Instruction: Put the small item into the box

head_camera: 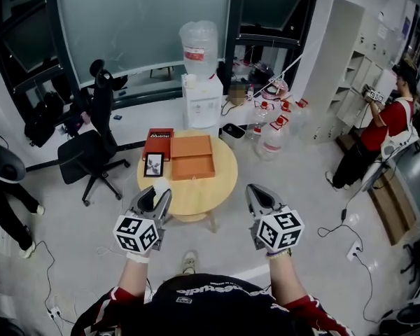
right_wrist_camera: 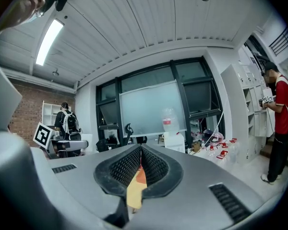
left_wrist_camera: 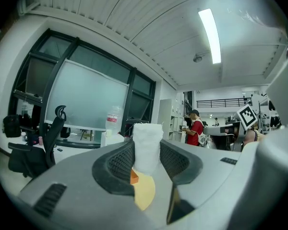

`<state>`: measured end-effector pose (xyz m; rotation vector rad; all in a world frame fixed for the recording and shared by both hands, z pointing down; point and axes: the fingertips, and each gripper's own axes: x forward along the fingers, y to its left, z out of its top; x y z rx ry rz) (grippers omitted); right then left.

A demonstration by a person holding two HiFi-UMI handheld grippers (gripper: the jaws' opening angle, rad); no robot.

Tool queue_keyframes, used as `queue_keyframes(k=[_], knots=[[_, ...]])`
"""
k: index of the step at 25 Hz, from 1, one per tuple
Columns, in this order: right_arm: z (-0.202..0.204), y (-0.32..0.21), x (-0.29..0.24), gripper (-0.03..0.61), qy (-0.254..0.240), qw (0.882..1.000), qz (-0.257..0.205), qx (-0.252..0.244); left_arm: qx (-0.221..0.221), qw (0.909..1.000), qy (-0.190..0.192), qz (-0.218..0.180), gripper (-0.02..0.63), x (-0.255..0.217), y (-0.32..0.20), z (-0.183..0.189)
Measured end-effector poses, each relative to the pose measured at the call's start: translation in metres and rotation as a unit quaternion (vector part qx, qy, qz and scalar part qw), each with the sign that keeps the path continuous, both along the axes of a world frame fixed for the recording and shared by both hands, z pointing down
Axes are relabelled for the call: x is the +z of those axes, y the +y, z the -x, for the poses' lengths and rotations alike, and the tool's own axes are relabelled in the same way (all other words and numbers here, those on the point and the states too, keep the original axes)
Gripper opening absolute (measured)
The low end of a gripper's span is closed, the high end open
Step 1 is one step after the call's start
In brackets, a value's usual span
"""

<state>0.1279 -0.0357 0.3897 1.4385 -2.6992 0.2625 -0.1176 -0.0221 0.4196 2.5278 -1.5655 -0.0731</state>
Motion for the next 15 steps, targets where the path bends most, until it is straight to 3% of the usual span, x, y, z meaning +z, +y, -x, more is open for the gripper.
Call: queue_keyframes(k=[15], knots=[[0.041, -0.090, 0.005, 0.028, 0.030, 1.000, 0.005, -0.009, 0.009, 0.9999, 0.007, 0.007, 0.170, 0.009, -0.092, 0.032]])
